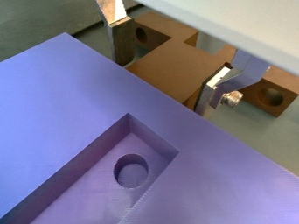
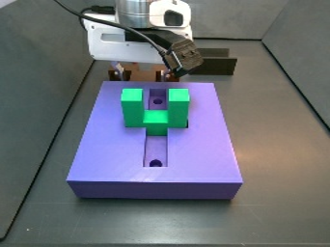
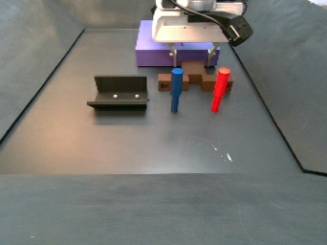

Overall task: Pick up the brown object. Move up. Place the brown object on the fixture. Regrasp the brown object. Move to above the board. Insert the brown object.
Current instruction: Pick up the brown object.

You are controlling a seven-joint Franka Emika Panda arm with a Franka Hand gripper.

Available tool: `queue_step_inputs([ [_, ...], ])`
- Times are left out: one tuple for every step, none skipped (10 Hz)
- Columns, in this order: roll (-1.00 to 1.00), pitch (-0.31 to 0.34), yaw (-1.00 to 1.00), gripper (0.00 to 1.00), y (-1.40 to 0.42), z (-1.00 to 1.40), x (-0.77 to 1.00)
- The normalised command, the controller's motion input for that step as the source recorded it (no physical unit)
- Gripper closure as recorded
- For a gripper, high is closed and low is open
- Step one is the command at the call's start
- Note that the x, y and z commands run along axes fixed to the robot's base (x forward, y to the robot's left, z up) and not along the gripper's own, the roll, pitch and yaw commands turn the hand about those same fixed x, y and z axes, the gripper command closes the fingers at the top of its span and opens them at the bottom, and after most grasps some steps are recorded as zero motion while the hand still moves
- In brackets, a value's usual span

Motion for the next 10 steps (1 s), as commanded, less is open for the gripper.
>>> queue_step_inputs([
  [0.50, 0.000, 0.00, 0.00, 0.00, -0.11, 0.00],
  [0.50, 0.013, 0.00, 0.00, 0.00, -0.20, 0.00],
  [0.50, 0.016, 0.00, 0.00, 0.02, -0.24, 0.00],
  [0.48, 0.010, 0.00, 0.00, 0.03, -0.25, 0.00],
  [0.39, 0.016, 0.00, 0.00, 0.00, -0.18, 0.00],
  [0.29, 0.024, -0.01, 0.00, 0.00, -0.04, 0.00],
  [0.07, 0.001, -0.01, 0.00, 0.00, 0.00, 0.00],
  [0.00, 0.000, 0.00, 0.00, 0.00, 0.00, 0.00],
  [0.00, 0.000, 0.00, 1.00, 0.00, 0.00, 0.00],
  [0.00, 0.000, 0.00, 1.00, 0.00, 0.00, 0.00],
])
